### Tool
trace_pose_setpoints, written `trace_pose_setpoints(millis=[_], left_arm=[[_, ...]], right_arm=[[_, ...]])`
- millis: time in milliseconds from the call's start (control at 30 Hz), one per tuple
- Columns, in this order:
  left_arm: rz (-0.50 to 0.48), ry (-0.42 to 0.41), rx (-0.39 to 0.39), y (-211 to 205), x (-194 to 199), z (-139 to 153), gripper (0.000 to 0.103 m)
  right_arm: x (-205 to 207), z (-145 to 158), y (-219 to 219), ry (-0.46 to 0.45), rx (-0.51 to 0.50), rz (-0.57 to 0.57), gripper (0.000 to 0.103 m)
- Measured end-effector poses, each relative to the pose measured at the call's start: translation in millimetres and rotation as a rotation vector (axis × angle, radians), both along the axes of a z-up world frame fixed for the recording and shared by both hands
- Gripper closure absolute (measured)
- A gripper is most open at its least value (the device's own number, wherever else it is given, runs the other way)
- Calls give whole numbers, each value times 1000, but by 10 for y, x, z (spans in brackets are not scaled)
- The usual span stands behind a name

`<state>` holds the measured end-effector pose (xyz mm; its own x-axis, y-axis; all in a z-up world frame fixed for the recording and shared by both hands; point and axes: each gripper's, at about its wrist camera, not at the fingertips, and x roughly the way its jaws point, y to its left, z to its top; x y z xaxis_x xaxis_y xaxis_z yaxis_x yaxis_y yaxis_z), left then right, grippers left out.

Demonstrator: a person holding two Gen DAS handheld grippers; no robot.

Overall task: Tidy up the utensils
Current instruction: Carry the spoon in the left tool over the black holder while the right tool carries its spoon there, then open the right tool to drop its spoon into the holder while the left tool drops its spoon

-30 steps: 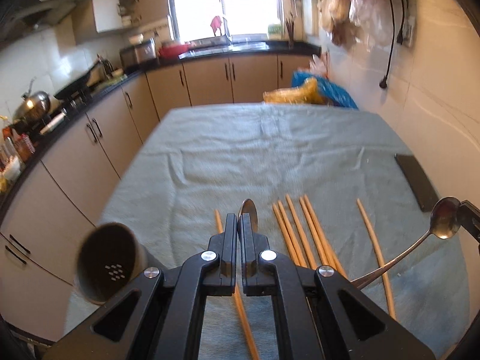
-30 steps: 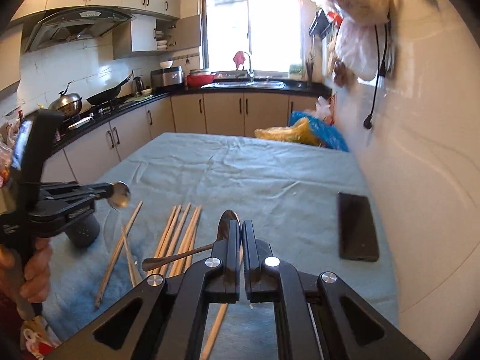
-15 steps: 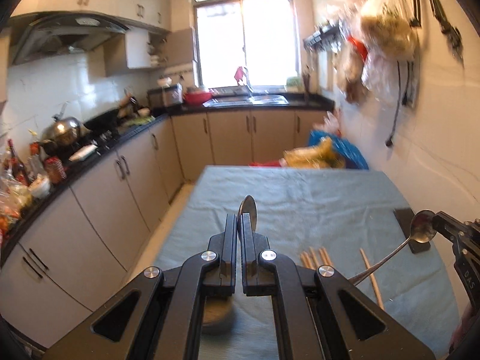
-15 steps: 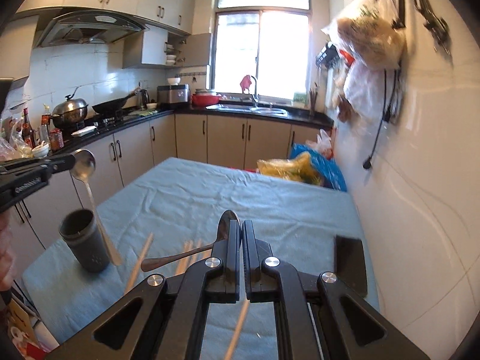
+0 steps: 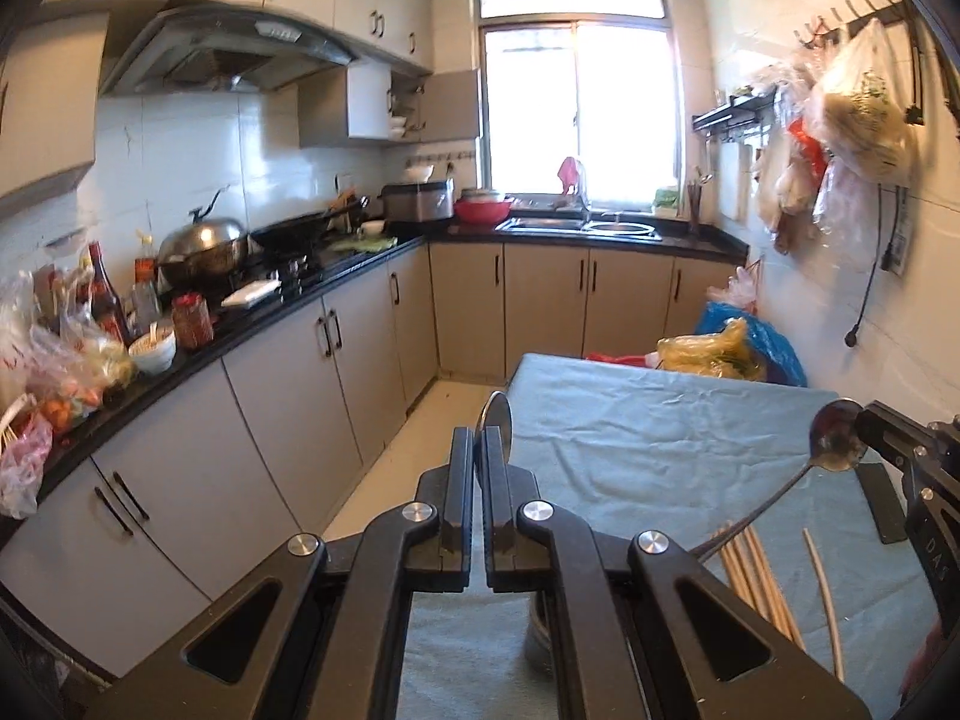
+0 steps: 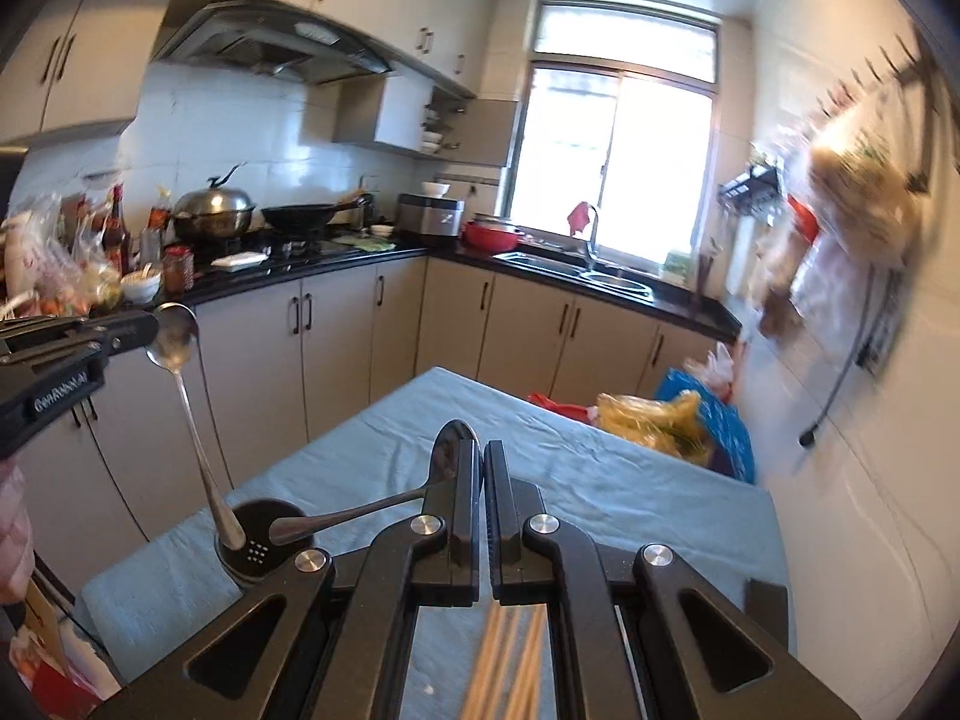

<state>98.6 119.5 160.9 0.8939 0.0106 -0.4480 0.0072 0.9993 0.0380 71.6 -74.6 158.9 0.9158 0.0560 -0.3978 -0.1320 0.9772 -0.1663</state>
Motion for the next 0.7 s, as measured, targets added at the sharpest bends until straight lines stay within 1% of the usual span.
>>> trace_pose_setpoints(millis=[33, 100, 200, 233, 300, 433, 567, 700], left_arm=[[8, 11, 1, 19, 41, -54, 101], [-8, 48, -9, 45, 134, -164, 100], [-10, 78, 0, 39, 253, -320, 100], [-17, 84, 2, 26, 283, -368, 100], [-14, 100, 6, 17, 331, -456, 100], [-32, 134, -13, 28, 416, -582, 100], [-45, 150, -27, 31, 449, -650, 99], [-59, 158, -33, 10, 453, -670, 99]], right_arm=[[62, -25, 121, 2, -29, 5, 101], [146, -91, 277, 22, -63, 16, 101], [234, -221, 411, 38, -124, 19, 101], [269, -282, 479, 43, -161, 19, 101], [304, -358, 557, 56, -189, 31, 101], [369, -542, 699, 79, -259, 45, 101], [439, -662, 755, 111, -266, 63, 101], [511, -706, 710, 150, -205, 81, 101]])
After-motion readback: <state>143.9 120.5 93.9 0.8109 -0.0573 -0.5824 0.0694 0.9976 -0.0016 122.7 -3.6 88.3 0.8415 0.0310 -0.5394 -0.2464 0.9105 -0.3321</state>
